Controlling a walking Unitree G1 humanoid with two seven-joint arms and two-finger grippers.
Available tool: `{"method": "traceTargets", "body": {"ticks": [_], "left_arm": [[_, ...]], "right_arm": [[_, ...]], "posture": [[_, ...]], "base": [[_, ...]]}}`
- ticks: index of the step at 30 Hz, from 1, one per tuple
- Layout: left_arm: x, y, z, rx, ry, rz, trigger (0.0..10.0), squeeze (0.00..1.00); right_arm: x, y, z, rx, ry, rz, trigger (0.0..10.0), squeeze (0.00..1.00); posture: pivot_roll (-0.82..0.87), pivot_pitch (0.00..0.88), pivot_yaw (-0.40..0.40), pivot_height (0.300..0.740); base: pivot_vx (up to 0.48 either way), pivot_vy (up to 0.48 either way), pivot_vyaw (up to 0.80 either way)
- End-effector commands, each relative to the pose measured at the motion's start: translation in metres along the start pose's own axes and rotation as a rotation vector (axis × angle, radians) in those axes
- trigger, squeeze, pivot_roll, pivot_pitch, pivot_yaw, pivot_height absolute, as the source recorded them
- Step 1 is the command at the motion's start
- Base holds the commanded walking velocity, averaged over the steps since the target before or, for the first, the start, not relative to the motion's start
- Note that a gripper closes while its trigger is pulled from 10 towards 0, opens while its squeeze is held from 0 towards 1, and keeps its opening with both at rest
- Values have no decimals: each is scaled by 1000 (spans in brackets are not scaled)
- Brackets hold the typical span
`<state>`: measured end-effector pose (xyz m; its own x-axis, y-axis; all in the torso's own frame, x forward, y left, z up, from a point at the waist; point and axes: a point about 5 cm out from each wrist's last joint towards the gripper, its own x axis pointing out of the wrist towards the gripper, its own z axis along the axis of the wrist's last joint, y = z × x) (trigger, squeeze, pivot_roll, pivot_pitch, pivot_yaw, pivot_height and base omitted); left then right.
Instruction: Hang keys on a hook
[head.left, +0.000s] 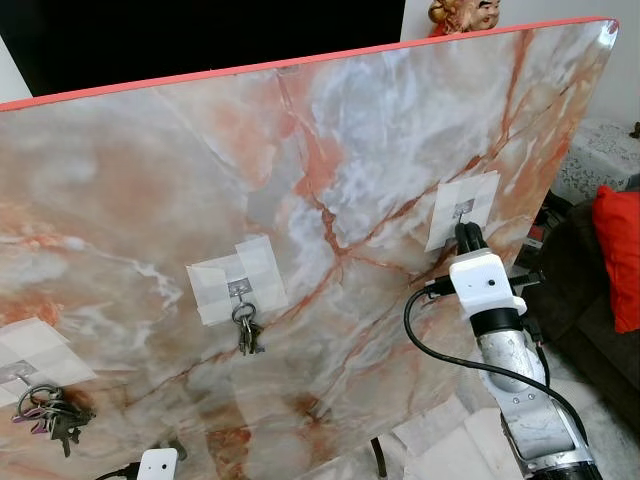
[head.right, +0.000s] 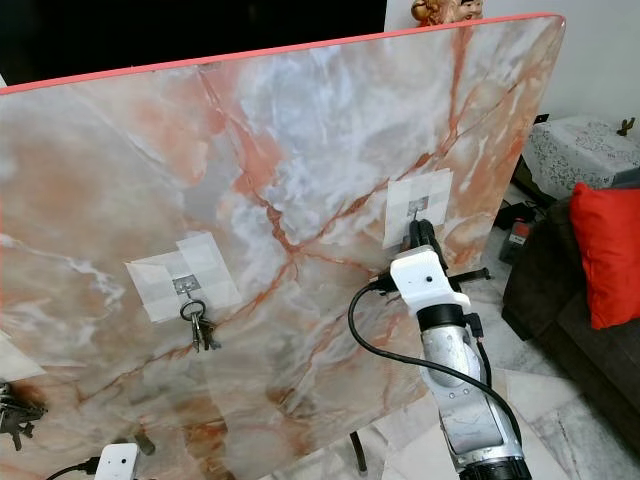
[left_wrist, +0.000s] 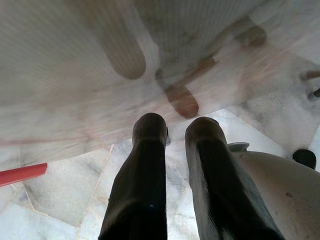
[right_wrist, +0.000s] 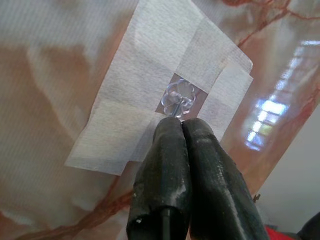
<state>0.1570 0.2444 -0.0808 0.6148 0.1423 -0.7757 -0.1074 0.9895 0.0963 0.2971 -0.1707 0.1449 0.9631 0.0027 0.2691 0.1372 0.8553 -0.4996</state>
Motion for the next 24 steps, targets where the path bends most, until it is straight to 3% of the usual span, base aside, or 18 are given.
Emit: {"method": "traceTargets", "body": {"ticks": [1, 24], "left_arm": [[-1, 3, -2, 23, 5, 5, 10000, 0], [-1, 3, -2, 29, 7, 7, 10000, 0]], "right_arm": [[3, -4, -1, 19, 12, -16, 10000, 0], [3, 7, 1, 54, 4, 79, 10000, 0]], "posture": [[97, 0, 0, 740], [97, 0, 0, 740]], "base": [[0, 0, 0], [0, 0, 0]]}}
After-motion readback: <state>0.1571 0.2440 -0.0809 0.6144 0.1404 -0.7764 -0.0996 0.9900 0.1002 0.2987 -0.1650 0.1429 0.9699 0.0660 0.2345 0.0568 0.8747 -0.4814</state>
